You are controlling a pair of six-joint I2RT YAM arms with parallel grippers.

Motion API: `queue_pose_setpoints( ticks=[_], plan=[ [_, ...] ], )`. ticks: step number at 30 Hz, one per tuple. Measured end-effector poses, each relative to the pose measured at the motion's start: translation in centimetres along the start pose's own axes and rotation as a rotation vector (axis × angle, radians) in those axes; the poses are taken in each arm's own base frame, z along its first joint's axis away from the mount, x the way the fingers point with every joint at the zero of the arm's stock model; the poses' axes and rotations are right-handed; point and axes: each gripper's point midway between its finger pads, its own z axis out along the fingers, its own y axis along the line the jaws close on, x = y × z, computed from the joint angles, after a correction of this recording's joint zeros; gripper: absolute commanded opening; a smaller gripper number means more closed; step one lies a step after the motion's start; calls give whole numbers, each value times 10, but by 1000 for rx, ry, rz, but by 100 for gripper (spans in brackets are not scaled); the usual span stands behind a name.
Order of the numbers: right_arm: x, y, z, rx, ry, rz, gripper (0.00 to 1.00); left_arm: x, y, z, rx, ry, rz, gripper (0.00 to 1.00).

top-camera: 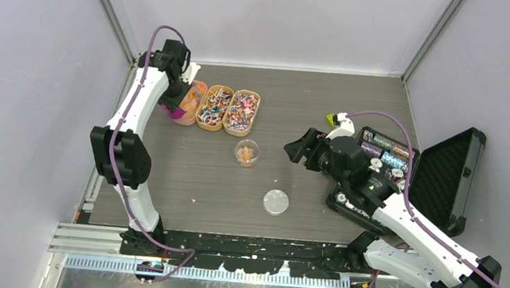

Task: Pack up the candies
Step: Scoop the fake candies from the storage box.

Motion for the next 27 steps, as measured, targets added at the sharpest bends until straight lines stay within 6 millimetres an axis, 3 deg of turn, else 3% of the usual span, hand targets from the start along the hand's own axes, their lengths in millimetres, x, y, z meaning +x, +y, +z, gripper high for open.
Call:
queue_pose_setpoints(
  ticks=[13,27],
  plan=[
    [0,-2,2,11,-2,-1,76,-5,-3,38,5,71,23,0],
    [0,-3,3,20,-4,-2,76,-19,-3,69,-17,11,23,0]
  ],
)
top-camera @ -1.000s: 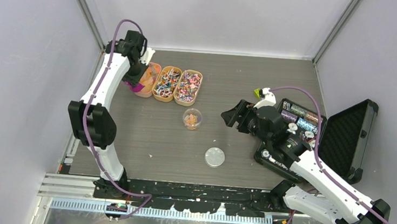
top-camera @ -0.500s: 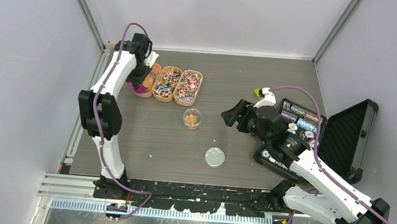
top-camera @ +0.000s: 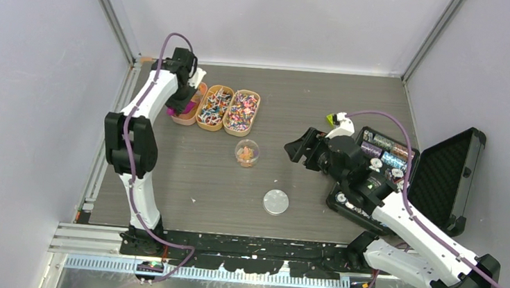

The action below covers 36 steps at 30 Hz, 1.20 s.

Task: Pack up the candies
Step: Scoop the fake candies from the storage box.

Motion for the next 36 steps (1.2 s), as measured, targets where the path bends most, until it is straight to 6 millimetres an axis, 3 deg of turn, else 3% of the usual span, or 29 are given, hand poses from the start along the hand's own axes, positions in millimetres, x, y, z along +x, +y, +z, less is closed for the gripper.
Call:
queue_pose_setpoints(
  ticks=[12,18,36],
  plan=[
    [-10,3,-9,-13,-41,6,77,1,-4,20,-6,-19,5,0],
    [-11,2,-9,-11,-48,4,77,12,-7,30,-19,-13,2,0],
    [-11,1,-9,-8,-48,-1,76,17,-10,35,-44,-39,-12,0]
  ],
)
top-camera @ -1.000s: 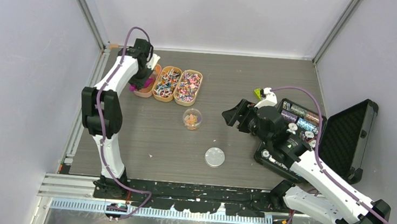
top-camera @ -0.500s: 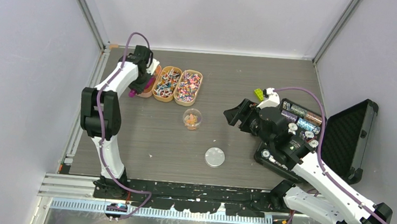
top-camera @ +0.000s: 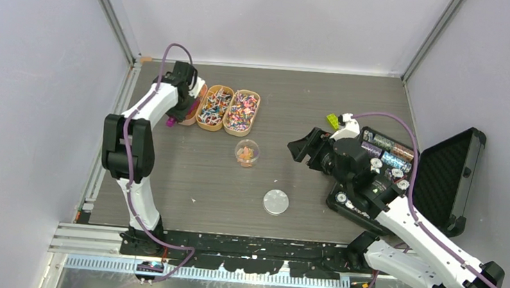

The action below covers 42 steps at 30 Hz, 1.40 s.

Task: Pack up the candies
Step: Scoop the fake candies from the storage box.

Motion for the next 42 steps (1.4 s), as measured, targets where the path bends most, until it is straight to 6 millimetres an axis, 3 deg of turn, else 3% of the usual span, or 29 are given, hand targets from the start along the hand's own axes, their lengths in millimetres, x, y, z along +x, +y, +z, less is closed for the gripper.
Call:
queue_pose_setpoints(
  ticks=[13,22,42],
  plan=[
    [-5,3,-5,-16,-18,5,76,-4,-3,3,-23,-23,-24,0],
    [-6,4,-8,-24,-26,8,77,6,-9,13,-40,-50,-66,0],
    [-12,7,-13,-41,-46,13,76,2,-9,5,-38,-52,-63,0]
  ],
)
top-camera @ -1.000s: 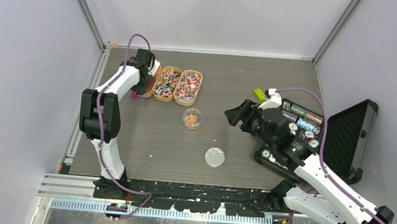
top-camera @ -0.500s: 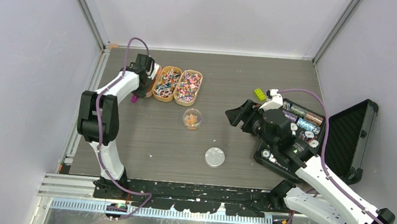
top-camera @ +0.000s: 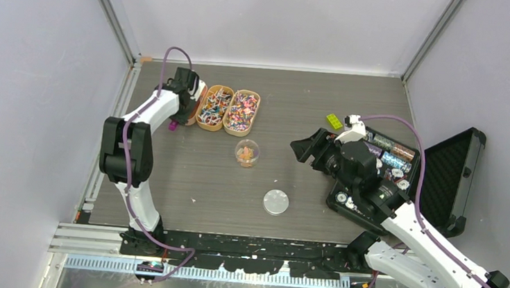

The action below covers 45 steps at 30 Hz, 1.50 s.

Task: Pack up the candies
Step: Scoop the fake candies from the storage box.

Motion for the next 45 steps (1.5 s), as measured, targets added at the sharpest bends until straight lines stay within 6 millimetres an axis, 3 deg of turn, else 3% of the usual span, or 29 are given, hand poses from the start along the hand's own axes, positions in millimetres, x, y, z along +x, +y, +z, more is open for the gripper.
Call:
queue_pose_setpoints(
  ticks=[26,40,45],
  plan=[
    [0,-3,-11,-12,-17,11,76,21,-6,4,-36,-69,-52,0],
    [-1,-6,-18,-14,-25,17,76,23,-10,-9,-61,-121,-36,0],
    [0,-7,-18,-8,-23,15,76,16,-5,-30,-67,-171,-47,0]
  ],
)
